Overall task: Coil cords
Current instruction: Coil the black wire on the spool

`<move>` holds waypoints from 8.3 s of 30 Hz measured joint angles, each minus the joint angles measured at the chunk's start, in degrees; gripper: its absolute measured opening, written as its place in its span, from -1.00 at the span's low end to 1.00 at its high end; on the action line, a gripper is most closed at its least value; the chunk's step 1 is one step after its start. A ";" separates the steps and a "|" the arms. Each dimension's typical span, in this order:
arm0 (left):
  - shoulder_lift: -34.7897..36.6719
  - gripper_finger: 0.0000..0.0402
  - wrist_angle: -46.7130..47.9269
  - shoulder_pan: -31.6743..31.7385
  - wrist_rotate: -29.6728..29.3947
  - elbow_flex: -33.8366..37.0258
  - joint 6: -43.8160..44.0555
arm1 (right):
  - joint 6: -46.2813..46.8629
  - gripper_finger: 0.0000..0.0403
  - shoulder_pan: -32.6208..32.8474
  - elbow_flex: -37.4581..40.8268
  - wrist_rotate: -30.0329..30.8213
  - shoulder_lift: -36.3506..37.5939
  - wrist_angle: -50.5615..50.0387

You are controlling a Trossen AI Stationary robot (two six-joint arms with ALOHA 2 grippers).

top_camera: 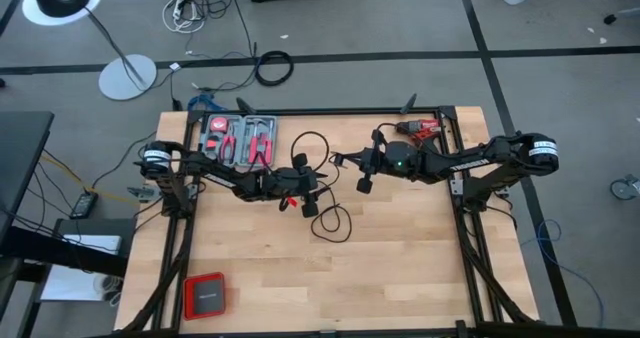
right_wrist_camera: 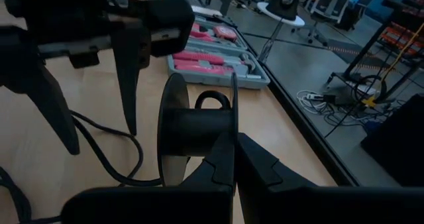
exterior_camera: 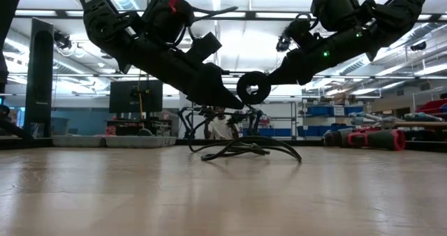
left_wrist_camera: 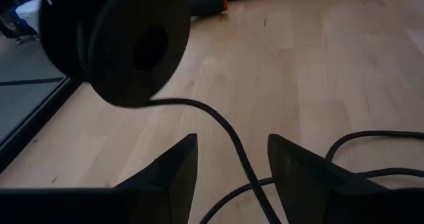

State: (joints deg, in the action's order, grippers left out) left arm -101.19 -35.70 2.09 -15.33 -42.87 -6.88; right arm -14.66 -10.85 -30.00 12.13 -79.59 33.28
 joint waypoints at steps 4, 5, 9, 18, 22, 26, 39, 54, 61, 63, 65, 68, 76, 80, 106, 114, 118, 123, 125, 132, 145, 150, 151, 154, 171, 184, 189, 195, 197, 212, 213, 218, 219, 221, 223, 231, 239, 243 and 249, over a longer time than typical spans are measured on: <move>0.00 -0.07 1.07 0.01 -0.02 0.00 1.58 | -0.05 -1.00 0.64 0.00 -0.23 0.02 1.19; 0.00 -0.07 1.02 0.04 -0.02 0.00 1.56 | -0.29 -1.00 0.68 0.00 -0.36 0.02 1.15; 0.00 -0.07 1.03 0.09 -0.53 0.00 1.32 | -0.60 -1.00 0.63 0.00 -0.37 0.02 1.11; 1.17 -0.07 3.81 0.11 -3.08 0.00 1.08 | -1.95 -1.00 1.49 0.00 -0.32 0.02 1.14; 6.54 -0.07 9.60 0.11 -3.37 0.00 1.10 | -3.48 -1.00 2.31 0.00 -0.41 0.14 -1.28; 12.53 -0.07 15.79 0.12 -5.10 -0.02 1.36 | -6.35 -1.00 2.57 0.02 -0.56 1.71 -5.74; 14.99 -0.07 14.69 -0.32 13.07 -0.02 2.12 | -37.78 -1.00 7.49 0.02 -7.43 3.62 -7.99; 14.99 -0.07 14.91 -3.32 7.40 -0.02 -4.95 | -39.39 -1.00 8.87 0.02 -5.53 3.85 -3.84; 14.98 -0.07 14.85 -3.38 7.38 -0.02 -4.61 | -39.28 -1.00 10.09 0.02 -5.80 6.82 -3.48; 14.97 -0.07 14.11 -3.37 7.37 -0.02 -4.55 | -37.29 -1.00 10.07 0.02 -5.99 7.37 -3.48; 14.97 -0.07 13.17 -3.39 7.42 -0.02 -4.51 | -32.91 -1.00 9.90 0.02 -6.24 7.62 -3.37; 14.97 -0.07 12.37 -3.41 7.60 -0.02 -4.47 | -25.37 -1.00 9.49 0.02 -7.30 7.62 -2.89; 14.95 -0.07 12.42 -5.18 8.57 -0.02 -5.33 | -17.55 -1.00 9.51 0.02 -5.80 7.62 -3.36; 14.95 -0.07 11.16 -5.20 7.50 -0.02 -6.48 | -18.31 -1.00 9.68 0.02 -5.72 7.62 -3.38; 14.93 -0.07 7.33 -5.20 7.52 -0.02 -12.79 | -11.88 -1.00 11.25 0.00 -2.16 7.49 -2.15; 14.93 -0.07 6.73 -5.20 5.59 -0.02 -15.11 | -9.01 -1.00 11.30 0.00 -2.88 7.49 -0.02; 14.93 -0.07 6.63 -5.20 5.22 -0.02 -15.47 | -8.96 -1.00 11.65 0.00 -2.97 7.49 2.60; 14.93 -0.07 5.47 -5.20 3.98 0.00 -15.44 | -8.92 -1.00 12.00 -0.02 -4.34 6.35 4.85; 14.93 -0.07 5.00 -5.15 3.98 0.02 -15.44 | -8.95 -1.00 12.39 -0.02 -4.56 4.35 7.85; 14.43 -0.07 5.95 -5.14 0.85 0.13 -14.83 | -12.01 -1.00 13.34 -0.07 -2.26 -1.75 15.80; 14.47 -0.47 6.43 -5.16 -1.43 0.02 -13.34 | -9.35 -1.00 13.70 -0.07 -2.42 -1.82 16.37; 14.47 -0.93 5.77 -5.19 -0.39 0.02 -11.02 | -9.16 -1.00 13.66 -0.09 -2.58 -1.77 16.73; 14.47 -0.94 5.83 -5.20 -0.33 0.02 -10.87 | -9.16 -1.00 13.66 -0.09 -2.95 -1.75 16.76; 14.47 -0.98 6.27 -5.25 -0.35 0.02 -10.68 | -8.83 -0.99 13.64 -0.09 -3.75 -1.75 16.57; 14.47 -1.00 8.09 -5.14 -3.55 0.01 -10.64 | -3.07 -0.34 13.83 -0.09 -2.16 -0.10 11.56; 15.52 -1.00 8.61 -4.87 -4.31 -0.09 -10.79 | 5.17 -0.36 12.46 4.43 -0.39 15.87 -10.17; 15.76 -1.00 8.07 -5.00 0.49 -0.14 -10.90 | 12.41 -0.36 9.02 11.88 -2.73 12.79 0.45; 15.82 -1.00 7.96 -4.10 4.79 -2.73 -10.95 | 22.31 -0.36 4.76 14.39 -10.62 5.19 13.79; 15.82 -1.00 8.02 -3.79 4.90 -2.98 -10.94 | 22.18 -0.36 4.77 13.68 -11.88 3.02 14.69; 15.81 -1.00 2.20 -1.66 6.58 -3.10 -8.80 | 26.18 -0.37 5.31 12.41 -12.14 -10.40 36.08; 16.07 -1.00 2.13 -1.66 7.27 -3.10 -8.26 | 26.56 -0.37 5.31 12.40 -12.95 -11.23 39.04; 16.17 -1.00 0.17 -2.60 6.95 -3.10 -7.49 | 30.07 -0.37 5.51 12.35 -17.22 -14.06 45.27; 16.17 -1.00 -0.26 -3.04 6.28 -3.10 -7.45 | 30.68 -0.37 5.54 12.35 -17.62 -14.43 45.51; 16.18 -1.00 -0.75 -3.86 5.23 -3.10 -7.44 | 31.25 -0.37 5.82 12.35 -17.91 -15.00 46.01; 16.20 -1.00 -0.78 -4.40 4.39 -3.10 -7.44 | 31.62 -0.37 6.04 12.35 -17.98 -15.07 46.28; 16.20 -1.00 -3.64 -4.76 2.72 -3.10 -5.08 | 34.15 -0.37 7.85 10.22 -17.98 -15.02 46.35; 16.26 -1.00 -8.23 -4.72 2.29 -3.10 -6.78 | 28.94 -0.37 10.40 3.75 -17.34 -15.02 40.64; 16.26 -1.00 -10.96 -4.72 2.32 -3.10 -9.20 | 27.59 -0.37 9.80 1.88 -17.30 -15.02 37.43; 16.26 -1.00 -13.34 -4.72 3.27 -3.10 -10.99 | 27.51 -0.37 8.65 -1.03 -19.35 -15.02 36.36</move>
State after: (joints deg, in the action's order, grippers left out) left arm -84.93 -49.04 -2.63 -12.06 -45.98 -17.87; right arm 12.85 -2.20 -31.03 -7.22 -94.61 69.64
